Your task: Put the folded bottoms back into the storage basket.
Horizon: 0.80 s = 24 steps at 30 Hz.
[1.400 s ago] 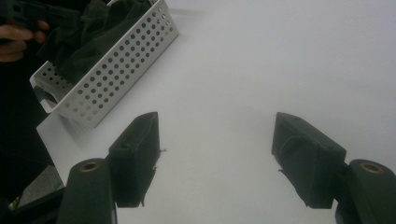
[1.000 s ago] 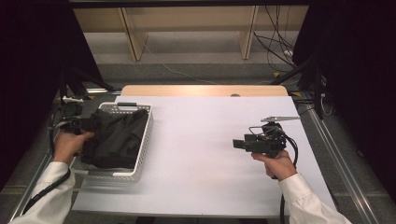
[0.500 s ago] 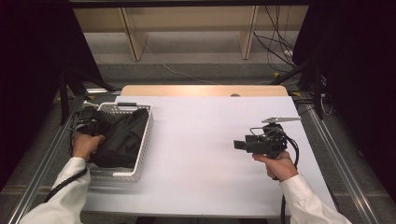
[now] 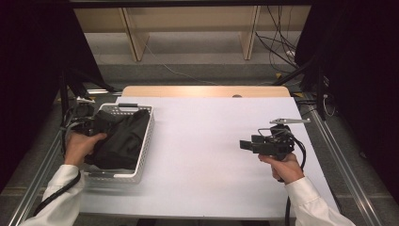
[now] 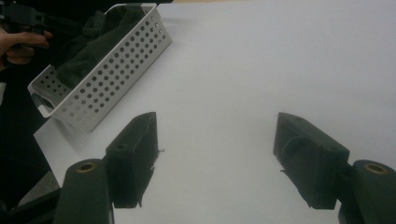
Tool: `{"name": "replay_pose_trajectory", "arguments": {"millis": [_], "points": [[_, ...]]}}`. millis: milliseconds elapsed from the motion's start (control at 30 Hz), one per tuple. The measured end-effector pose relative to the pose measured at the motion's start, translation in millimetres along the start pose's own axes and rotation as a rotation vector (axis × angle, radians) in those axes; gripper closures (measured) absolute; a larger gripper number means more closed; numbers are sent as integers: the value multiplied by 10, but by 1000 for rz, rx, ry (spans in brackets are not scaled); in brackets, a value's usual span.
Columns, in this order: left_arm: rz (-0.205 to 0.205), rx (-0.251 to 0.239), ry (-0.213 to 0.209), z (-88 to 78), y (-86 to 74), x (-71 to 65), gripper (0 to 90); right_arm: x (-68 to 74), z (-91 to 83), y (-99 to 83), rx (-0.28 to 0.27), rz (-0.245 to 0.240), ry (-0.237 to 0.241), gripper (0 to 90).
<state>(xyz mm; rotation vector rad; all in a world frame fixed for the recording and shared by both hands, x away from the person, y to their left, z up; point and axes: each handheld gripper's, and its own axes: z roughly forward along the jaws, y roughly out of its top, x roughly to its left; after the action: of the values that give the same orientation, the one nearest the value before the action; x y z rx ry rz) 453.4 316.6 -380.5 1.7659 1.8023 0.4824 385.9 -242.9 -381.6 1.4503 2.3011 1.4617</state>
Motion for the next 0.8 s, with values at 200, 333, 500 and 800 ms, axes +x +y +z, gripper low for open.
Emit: {"name": "replay_pose_trajectory", "arguments": {"millis": [200, 333, 500, 800], "points": [[-16, -55, -87, -90, -31, -201, 187, 8, -17, -10, -4, 0, -6, 307], [-2, -82, -194, -133, -58, -370, 160, 5, -20, -19, -12, -4, -4, 302], [20, -133, -282, -184, -102, -583, 153, 13, -20, -33, -17, -1, -11, 281], [101, -185, -382, -186, -250, -939, 152, 30, -10, -75, -35, -5, -13, 259]]}}
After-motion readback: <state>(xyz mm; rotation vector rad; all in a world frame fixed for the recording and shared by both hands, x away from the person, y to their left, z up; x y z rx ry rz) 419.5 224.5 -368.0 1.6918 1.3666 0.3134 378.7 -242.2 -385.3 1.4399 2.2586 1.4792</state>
